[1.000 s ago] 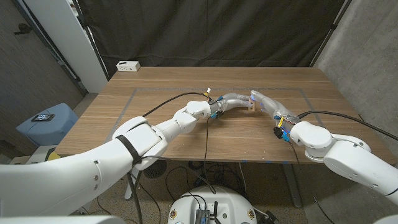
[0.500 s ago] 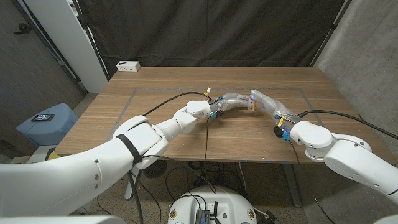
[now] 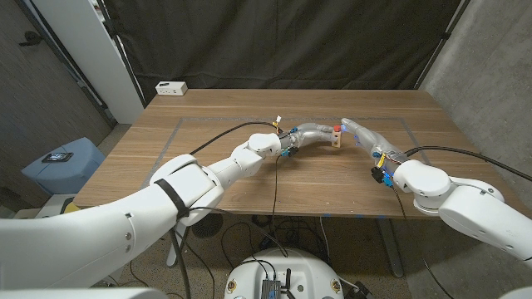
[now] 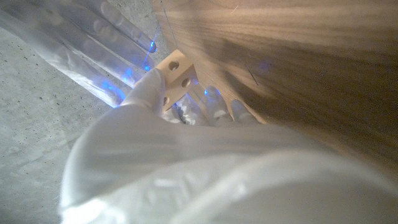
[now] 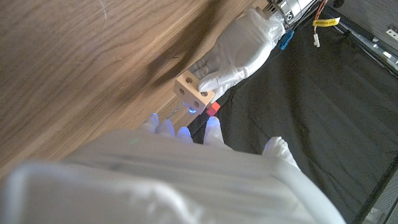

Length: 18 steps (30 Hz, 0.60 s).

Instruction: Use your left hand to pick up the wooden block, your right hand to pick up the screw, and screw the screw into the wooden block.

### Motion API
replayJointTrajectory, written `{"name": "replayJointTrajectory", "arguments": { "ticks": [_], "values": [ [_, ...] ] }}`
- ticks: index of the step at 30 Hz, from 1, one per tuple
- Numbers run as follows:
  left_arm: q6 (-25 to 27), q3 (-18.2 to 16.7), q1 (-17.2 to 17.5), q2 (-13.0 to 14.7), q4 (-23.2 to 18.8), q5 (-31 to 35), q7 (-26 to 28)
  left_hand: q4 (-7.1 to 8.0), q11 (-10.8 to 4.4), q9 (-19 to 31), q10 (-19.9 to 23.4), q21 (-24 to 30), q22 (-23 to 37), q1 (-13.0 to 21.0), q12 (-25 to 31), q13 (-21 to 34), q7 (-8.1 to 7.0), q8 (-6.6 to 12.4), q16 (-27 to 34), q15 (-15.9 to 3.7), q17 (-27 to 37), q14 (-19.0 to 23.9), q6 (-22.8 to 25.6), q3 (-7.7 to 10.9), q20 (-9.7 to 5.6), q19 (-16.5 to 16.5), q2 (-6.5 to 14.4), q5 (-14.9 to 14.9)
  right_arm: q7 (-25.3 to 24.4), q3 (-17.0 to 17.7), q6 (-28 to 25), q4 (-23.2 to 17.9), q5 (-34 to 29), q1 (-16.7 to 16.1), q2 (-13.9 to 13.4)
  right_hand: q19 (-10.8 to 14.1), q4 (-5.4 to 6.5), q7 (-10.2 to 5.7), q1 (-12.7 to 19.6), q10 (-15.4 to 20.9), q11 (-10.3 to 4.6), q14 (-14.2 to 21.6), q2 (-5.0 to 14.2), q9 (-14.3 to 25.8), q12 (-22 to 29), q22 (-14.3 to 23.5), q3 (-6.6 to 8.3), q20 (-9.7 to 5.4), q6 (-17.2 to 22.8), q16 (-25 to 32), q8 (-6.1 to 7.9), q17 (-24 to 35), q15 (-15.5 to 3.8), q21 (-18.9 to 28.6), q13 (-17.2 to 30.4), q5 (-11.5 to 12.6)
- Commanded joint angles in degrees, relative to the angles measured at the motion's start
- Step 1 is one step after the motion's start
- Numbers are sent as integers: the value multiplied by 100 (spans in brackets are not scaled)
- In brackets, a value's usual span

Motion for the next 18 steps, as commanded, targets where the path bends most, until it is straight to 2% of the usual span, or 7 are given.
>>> {"name": "replayJointTrajectory", "arguments": {
  "ticks": [1,18],
  "values": [
    [17,7,13,20,-49,11,-15,29,1,24,44,28,20,27,46,33,14,25,30,-342,9,59,72,-8,-1,20,60,38,111,75,12,130,25,4,-16,-8,-17,-25,-14,-963,56,-1129,24,15,1,18,48,28,-66,32,-35,2,59,36,20,49],
    [59,18,48,55,-150,22,-1,31,3,24,53,29,20,20,50,34,5,20,29,-342,8,61,63,-11,-1,23,55,37,292,-57,48,328,28,236,-11,-16,-8,-75,-38,-1004,43,-1153,10,12,-13,19,38,39,-199,26,-60,9,64,33,21,48]
  ]
}}
